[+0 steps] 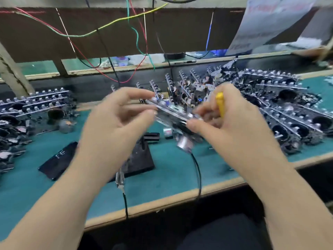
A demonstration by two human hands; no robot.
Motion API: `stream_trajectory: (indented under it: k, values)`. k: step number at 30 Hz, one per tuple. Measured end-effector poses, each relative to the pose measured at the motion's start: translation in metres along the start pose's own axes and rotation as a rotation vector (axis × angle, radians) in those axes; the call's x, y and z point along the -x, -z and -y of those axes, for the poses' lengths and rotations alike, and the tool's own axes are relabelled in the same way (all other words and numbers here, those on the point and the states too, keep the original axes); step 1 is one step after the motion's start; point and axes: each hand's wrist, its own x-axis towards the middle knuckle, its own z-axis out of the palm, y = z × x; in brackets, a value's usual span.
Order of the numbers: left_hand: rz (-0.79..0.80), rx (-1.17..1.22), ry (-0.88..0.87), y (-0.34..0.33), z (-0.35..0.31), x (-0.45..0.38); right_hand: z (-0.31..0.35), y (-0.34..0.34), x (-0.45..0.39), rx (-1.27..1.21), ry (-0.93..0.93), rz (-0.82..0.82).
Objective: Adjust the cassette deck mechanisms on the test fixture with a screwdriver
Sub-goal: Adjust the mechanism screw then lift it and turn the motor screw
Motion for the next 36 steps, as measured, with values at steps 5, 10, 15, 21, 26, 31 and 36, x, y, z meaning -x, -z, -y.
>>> stream_trajectory:
  k: [5, 10, 15, 21, 26, 31, 36]
  values:
    - [0.317, -0.313, -0.125, -0.078, 0.008, 0.004, -0.042, 0.006, 0.037, 0.353, -0.206, 0.014]
    - [0.347, -0.37, 0.031, -0.11, 0.034, 0.038, -0.065, 0.0, 0.046, 0.357, -0.196, -0.063]
    - [0.404, -0.148, 0.215, -0.126, 0.039, 0.034, -0.07, -0.016, 0.027, 0.392, -0.152, -0.074]
    - [0.352, -0.121, 0.266, -0.13, 0.051, 0.025, -0.072, -0.017, 0.022, 0.381, -0.148, -0.067]
    - [0.45, -0.05, 0.232, -0.118, 0.048, 0.034, -0.051, -0.024, 0.038, 0.373, 0.045, -0.183]
    - [0.421, -0.222, -0.034, -0.068, 0.036, 0.044, -0.064, -0.031, 0.036, 0.176, 0.187, -0.212]
    - [-0.051, -0.361, -0.085, 0.055, 0.04, 0.036, -0.09, -0.046, 0.033, 0.127, 0.094, 0.056]
